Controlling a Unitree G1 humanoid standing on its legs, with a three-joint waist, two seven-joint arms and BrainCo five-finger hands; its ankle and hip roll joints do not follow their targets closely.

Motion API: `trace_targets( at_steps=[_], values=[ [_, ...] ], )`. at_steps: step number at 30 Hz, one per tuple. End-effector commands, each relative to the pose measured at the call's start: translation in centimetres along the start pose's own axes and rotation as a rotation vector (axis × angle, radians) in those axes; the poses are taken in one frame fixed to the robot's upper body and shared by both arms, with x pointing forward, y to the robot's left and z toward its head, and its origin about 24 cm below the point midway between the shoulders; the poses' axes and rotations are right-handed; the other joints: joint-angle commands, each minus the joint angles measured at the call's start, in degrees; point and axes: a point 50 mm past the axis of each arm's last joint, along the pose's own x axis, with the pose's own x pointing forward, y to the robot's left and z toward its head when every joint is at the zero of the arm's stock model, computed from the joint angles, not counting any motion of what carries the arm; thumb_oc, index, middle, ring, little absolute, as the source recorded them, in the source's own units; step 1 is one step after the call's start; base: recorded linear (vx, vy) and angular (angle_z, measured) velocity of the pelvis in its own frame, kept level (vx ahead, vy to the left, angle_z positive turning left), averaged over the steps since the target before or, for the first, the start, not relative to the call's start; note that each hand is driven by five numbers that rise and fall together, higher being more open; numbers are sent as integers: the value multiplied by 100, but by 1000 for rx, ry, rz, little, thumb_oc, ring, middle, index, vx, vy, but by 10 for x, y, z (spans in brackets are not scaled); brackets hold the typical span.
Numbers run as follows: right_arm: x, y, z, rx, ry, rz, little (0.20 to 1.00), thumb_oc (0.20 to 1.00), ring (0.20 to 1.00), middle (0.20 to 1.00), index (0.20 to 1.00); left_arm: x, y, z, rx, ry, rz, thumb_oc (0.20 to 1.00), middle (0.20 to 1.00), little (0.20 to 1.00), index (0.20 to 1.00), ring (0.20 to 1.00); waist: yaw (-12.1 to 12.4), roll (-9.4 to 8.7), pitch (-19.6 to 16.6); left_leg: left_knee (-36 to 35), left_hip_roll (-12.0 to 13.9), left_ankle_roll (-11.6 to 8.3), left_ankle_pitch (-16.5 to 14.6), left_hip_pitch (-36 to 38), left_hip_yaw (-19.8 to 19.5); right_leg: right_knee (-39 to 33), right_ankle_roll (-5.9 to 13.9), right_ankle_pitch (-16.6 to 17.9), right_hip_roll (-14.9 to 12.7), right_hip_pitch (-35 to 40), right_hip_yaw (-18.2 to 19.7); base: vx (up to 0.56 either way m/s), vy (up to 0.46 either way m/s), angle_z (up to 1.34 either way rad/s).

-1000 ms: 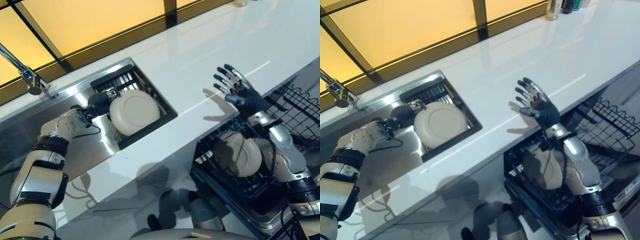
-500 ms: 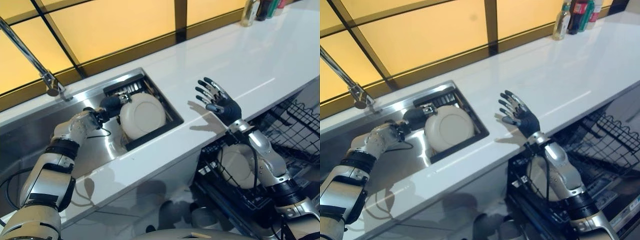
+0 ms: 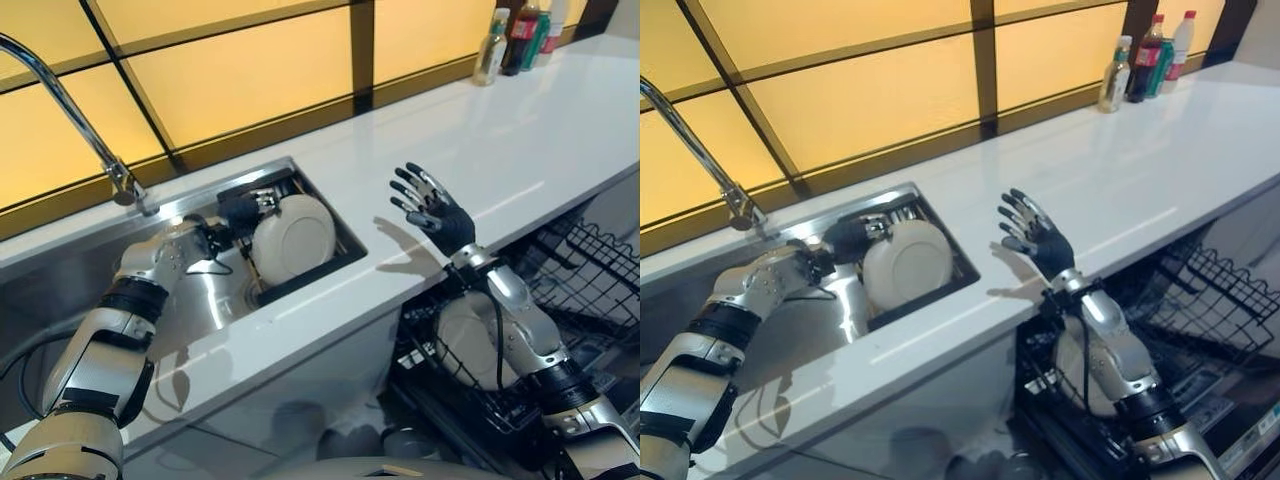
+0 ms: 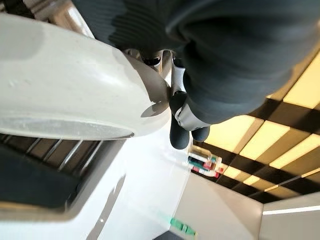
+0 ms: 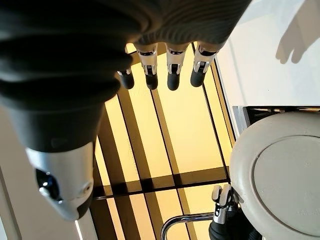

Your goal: Pick up plates and place into dishwasher.

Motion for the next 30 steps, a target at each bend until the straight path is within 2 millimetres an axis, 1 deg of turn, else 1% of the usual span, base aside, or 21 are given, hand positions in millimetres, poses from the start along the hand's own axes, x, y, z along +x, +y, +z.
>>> trace_targets(
  at_steps=[1,5,7,11,14,20,26,27,28,29,30],
  values=[
    [6,8,22,-16,-152,25,1000,1000,1000,1000,1000,30,-52,-69,-106,224,-248,200,200,200,200,200,-197,-187,55,1144,-93,353,-692,-727,-149,-123,356,119,-192,46,-225,0,0,0],
    [2,6,22,-15,-161,12,1000,1000,1000,1000,1000,30,-60,-78,-126,243,-271,200,200,200,200,200,-196,-194,-3,1074,-133,398,-704,-692,-170,-119,365,135,-160,3,-174,-13,-11,-6],
    [0,7,22,-12,-164,9,1000,1000,1000,1000,1000,30,-64,-86,-118,270,-274,200,200,200,200,200,-214,-201,-45,1053,-161,421,-713,-681,-143,-116,377,157,-138,-40,-124,-14,-12,-12],
    [0,5,24,-7,-170,5,1000,1000,1000,1000,1000,27,-66,-94,-108,297,-257,200,200,200,200,200,-234,-189,-79,1034,-175,459,-739,-656,-93,-63,403,196,-131,-106,-79,7,-1,-5],
    [0,4,27,-8,-165,6,1000,1000,1000,1000,1000,25,-64,-98,-108,303,-235,200,200,200,200,200,-226,-168,-96,984,-209,484,-739,-616,-126,-48,411,210,-123,-116,-58,0,0,0],
    [-5,-1,26,-17,-151,-11,1000,1000,1000,1000,1000,22,-59,-99,-72,297,-204,200,200,200,200,200,-202,-159,-103,921,-238,491,-707,-594,-171,-64,424,254,-125,-126,-75,0,0,0],
    [-9,-7,30,-20,-161,-21,1000,1000,1000,1000,1000,25,-57,-90,-22,260,-173,200,200,200,200,200,-181,-177,-122,926,-246,498,-717,-630,-213,-100,411,235,-119,-144,-105,0,0,0],
    [-9,-7,30,-18,-162,-25,1000,1000,1000,1000,1000,25,-57,-87,1,245,-168,429,429,429,429,429,-171,-184,-126,931,-247,500,-721,-636,-215,-102,412,237,-122,-147,-113,0,0,0],
    [-10,-7,30,-18,-162,-25,1000,1000,1000,1000,1000,25,-57,-85,15,238,-164,730,730,730,730,730,-168,-186,-128,937,-250,503,-725,-641,-217,-100,409,235,-121,-148,-116,0,0,0],
    [-10,-7,29,-20,-162,-27,1000,1000,1000,1000,1000,25,-57,-82,33,230,-153,1000,1000,1000,1000,1000,-161,-188,-131,952,-252,504,-728,-651,-223,-89,405,231,-119,-153,-122,0,0,0],
    [-10,-8,29,-20,-163,-28,1000,1000,1000,1000,1000,25,-56,-77,45,215,-147,1000,1000,1000,1000,1000,-158,-191,-135,953,-257,510,-732,-653,-233,-81,403,237,-114,-161,-128,31,19,1]
  ],
)
